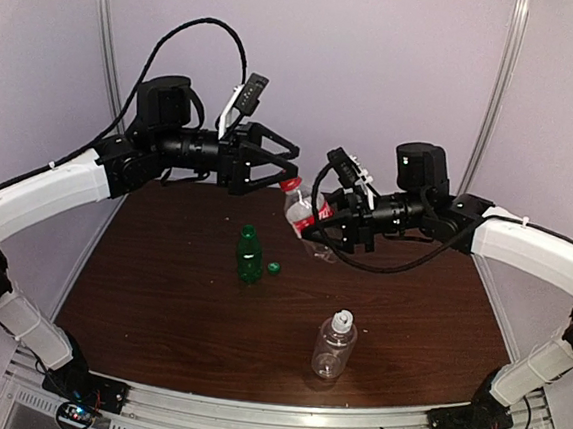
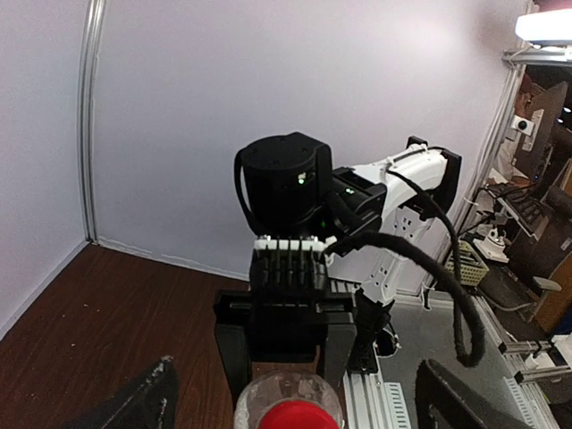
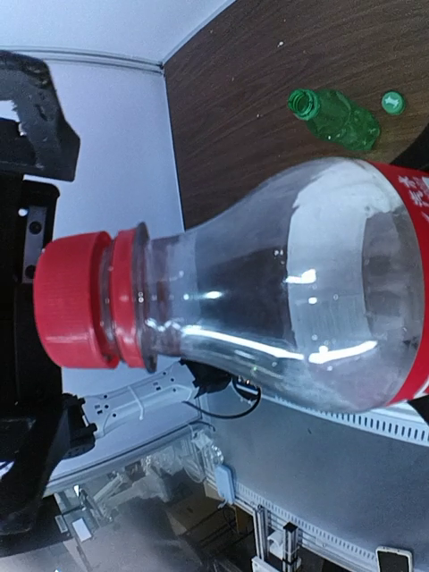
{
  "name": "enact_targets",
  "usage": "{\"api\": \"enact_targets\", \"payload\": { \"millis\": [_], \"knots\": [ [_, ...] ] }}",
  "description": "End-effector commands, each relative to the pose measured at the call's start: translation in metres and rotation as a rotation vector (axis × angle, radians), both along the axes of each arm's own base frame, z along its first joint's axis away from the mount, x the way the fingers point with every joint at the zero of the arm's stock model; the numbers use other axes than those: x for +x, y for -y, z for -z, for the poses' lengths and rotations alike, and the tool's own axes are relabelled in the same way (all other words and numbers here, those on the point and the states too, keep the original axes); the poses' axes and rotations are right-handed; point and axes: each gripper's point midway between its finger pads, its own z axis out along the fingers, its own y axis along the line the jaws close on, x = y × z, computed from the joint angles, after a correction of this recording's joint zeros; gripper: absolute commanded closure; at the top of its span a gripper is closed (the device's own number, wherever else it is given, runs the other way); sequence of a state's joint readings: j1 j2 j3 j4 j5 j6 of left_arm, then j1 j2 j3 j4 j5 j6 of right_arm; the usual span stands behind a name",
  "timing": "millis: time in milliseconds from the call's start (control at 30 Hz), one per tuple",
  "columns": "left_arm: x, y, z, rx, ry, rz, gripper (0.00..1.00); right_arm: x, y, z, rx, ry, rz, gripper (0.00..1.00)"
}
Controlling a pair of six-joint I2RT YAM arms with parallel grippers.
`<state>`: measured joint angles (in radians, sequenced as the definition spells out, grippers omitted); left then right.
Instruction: Unscrew the bottle caps
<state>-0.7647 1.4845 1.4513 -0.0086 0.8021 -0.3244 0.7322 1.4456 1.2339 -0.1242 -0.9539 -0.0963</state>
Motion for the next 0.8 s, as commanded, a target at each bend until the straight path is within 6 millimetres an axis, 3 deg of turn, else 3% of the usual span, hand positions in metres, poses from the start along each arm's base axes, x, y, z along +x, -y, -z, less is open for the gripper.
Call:
{"api": "enact_targets", "payload": {
  "millis": [0, 133, 400, 767],
  "knots": [
    [-0.030, -0.011, -0.016, -0.050, 0.131, 0.140, 0.07, -0.024, -0.002, -0.025, 0.083, -0.058, -0.170, 0.51],
    [-0.036, -0.011, -0.015, -0.053, 0.142, 0.184, 0.12, -0.030, -0.004, -0.030, 0.107, -0.095, -0.219, 0.51],
    [-0.038, -0.009, -0.005, -0.040, 0.124, 0.216, 0.36, -0.031, -0.005, -0.035, 0.131, -0.112, -0.245, 0.52],
    [-0.035, -0.007, -0.007, -0.043, 0.124, 0.202, 0.65, -0.027, -0.004, -0.030, 0.123, -0.121, -0.228, 0.53]
  ]
}}
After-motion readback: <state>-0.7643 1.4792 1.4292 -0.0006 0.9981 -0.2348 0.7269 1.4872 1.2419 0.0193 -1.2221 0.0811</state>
